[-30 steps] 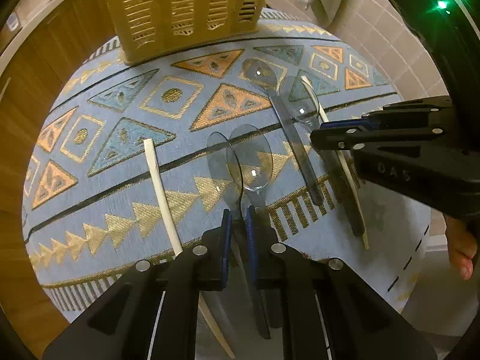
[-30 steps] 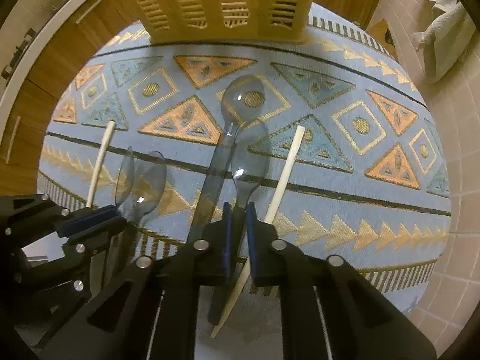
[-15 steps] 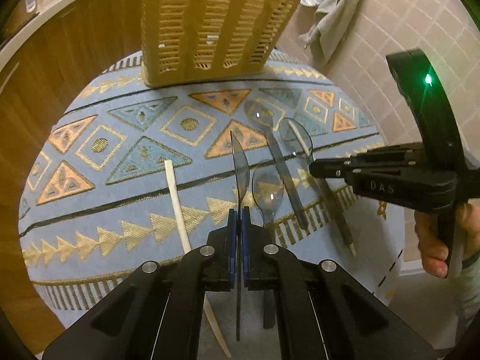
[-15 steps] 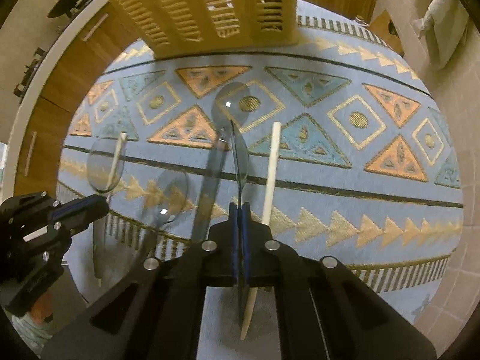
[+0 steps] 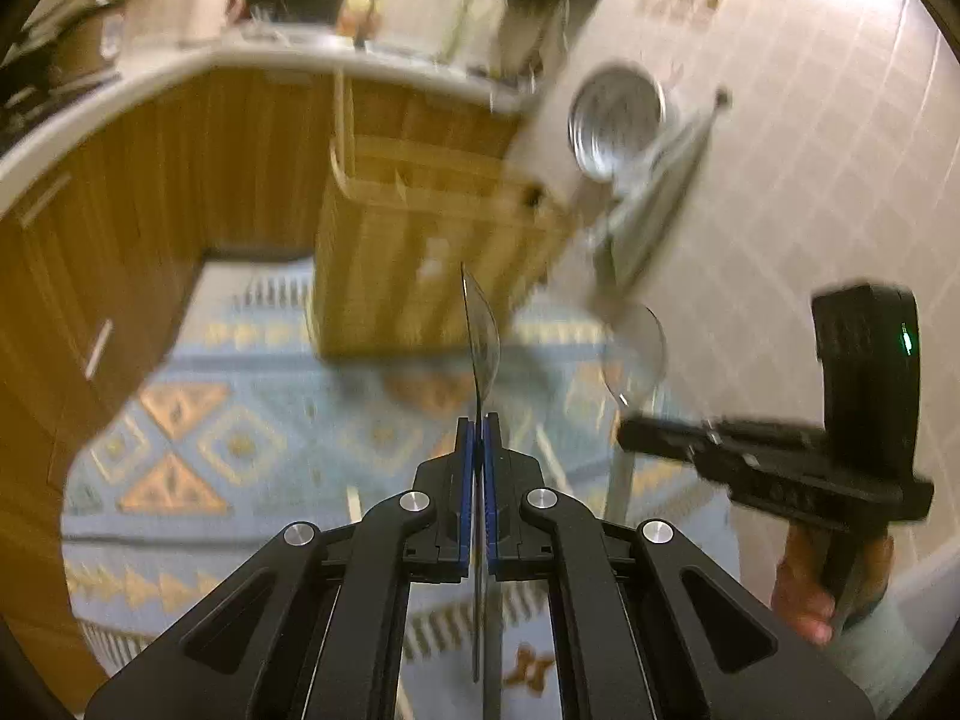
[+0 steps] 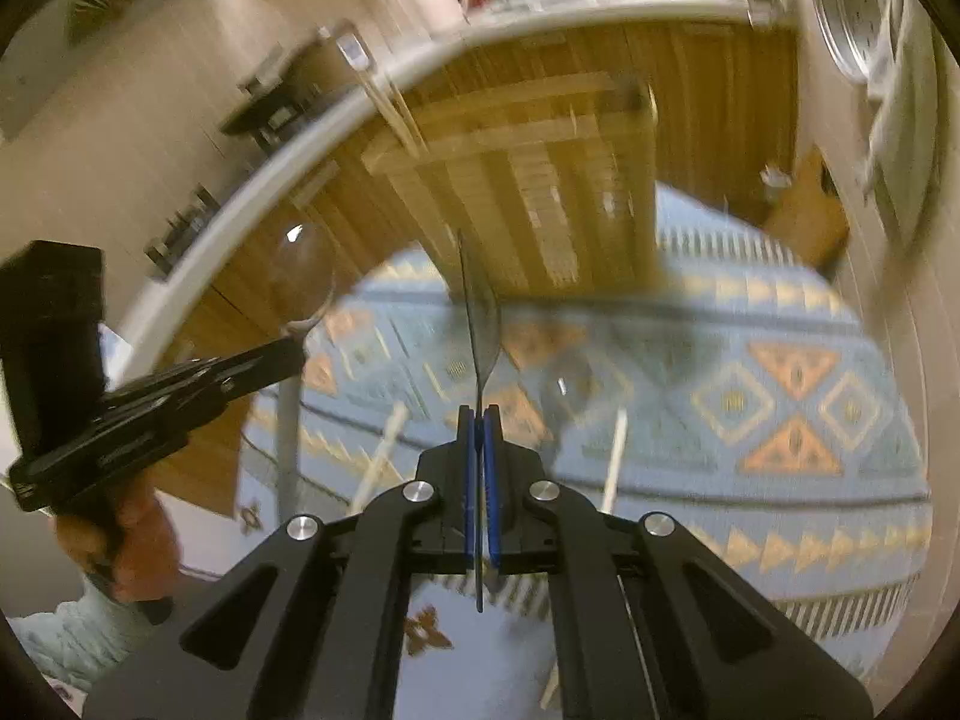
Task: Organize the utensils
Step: 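Lift and carry both clear spoons toward the yellow caddy, lowering them in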
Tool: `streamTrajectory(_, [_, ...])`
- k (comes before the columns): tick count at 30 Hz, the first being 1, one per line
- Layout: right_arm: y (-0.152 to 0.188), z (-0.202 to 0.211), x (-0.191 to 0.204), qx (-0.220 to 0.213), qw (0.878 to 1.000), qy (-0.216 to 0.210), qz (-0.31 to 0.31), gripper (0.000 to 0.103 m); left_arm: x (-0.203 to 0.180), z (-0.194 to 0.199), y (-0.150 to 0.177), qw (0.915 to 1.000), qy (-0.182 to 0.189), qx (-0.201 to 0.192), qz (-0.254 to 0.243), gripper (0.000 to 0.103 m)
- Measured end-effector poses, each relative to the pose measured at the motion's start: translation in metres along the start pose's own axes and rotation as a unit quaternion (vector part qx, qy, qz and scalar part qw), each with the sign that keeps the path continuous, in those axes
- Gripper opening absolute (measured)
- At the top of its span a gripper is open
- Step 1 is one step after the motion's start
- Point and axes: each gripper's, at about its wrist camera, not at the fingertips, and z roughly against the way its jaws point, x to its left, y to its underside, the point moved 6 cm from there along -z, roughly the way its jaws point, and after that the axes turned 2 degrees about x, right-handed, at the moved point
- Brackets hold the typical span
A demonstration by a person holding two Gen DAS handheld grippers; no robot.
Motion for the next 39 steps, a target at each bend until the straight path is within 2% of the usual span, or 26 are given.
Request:
streamTrajectory(4, [-0.032,0.027,0.011,-0.065,0.998,-0.009,0.014,0.002,-0.009,0.017,-0.035,0.9972,0.003,-0.074,-0.006,0.001])
streamTrajectory(9, [-0.072,0.047,0.02,-0.126,0.992,0.001,0.028,0.002,-0.014,0.033,-0.084,0.9869,0.0,-0.161,-0.011,0.001])
streamTrajectory(11, [-0.087,0.052,0.021,-0.146,0.989,0.008,0.035,0.002,-0.015,0.033,-0.101,0.983,0.001,-0.183,-0.008,0.001])
streamTrajectory(15, [-0.114,0.055,0.023,-0.181,0.982,0.021,0.045,0.002,-0.015,0.027,-0.122,0.976,0.025,-0.216,-0.002,0.001])
streamTrajectory(20, [-0.145,0.054,0.014,-0.21,0.977,0.027,0.028,0.002,-0.016,0.016,-0.149,0.9657,-0.003,-0.258,-0.026,0.001])
streamTrajectory(27, [-0.181,0.051,-0.007,-0.25,0.966,0.066,0.015,0.002,0.0,-0.005,-0.172,0.9567,-0.043,-0.286,-0.032,0.001])
streamTrajectory(29, [-0.186,0.042,-0.013,-0.25,0.964,0.088,0.016,0.002,0.006,-0.013,-0.172,0.957,-0.049,-0.284,-0.029,0.001])
streamTrajectory(34, [-0.189,0.014,-0.032,-0.24,0.965,0.106,0.008,0.002,0.025,-0.03,-0.171,0.9562,-0.06,-0.286,-0.008,0.001])
streamTrajectory(38, [-0.188,-0.008,-0.047,-0.239,0.965,0.105,-0.01,0.002,0.033,-0.033,-0.164,0.9459,-0.105,-0.307,-0.008,0.001])
streamTrajectory(39, [-0.187,-0.012,-0.049,-0.238,0.966,0.102,-0.014,0.002,0.034,-0.035,-0.162,0.9458,-0.107,-0.306,-0.009,0.001])
